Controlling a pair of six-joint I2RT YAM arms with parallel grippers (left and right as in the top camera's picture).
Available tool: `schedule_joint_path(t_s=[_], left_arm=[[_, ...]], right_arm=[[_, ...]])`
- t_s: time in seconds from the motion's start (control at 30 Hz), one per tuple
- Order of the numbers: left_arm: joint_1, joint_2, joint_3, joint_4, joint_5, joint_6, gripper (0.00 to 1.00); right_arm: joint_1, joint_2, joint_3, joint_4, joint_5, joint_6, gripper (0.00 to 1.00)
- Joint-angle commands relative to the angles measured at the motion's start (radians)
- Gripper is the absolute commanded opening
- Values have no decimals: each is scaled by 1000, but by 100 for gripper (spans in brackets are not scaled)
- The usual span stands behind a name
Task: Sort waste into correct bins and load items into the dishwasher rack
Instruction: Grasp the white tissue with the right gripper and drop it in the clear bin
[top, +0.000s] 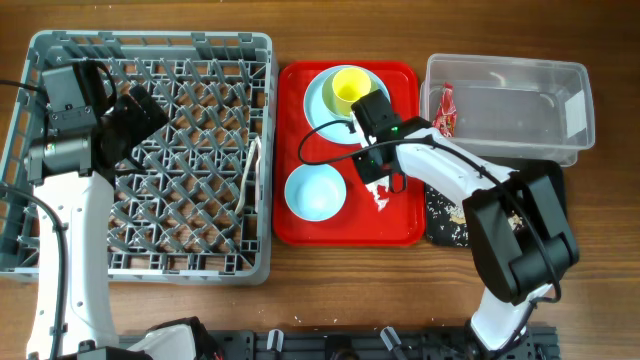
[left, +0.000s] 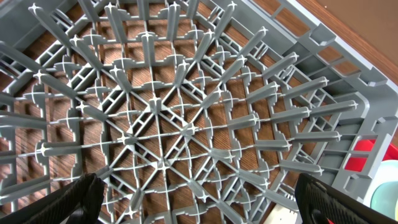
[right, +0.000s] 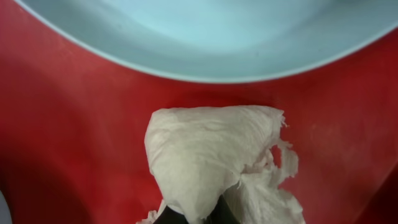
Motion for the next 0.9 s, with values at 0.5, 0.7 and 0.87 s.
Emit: schedule_joint_path(t_s=[0.5, 0.7, 0.87], left_arm=[[4, 0, 6, 2, 1, -9, 100], [4, 0, 6, 2, 1, -9, 100], [4, 0, 6, 2, 1, -9, 100]], right_arm=[[-505, -238, 2, 109, 133, 151, 88], [-522, -523, 73, -53, 8, 154, 100], [-522, -887, 73, -316, -342, 140, 100]])
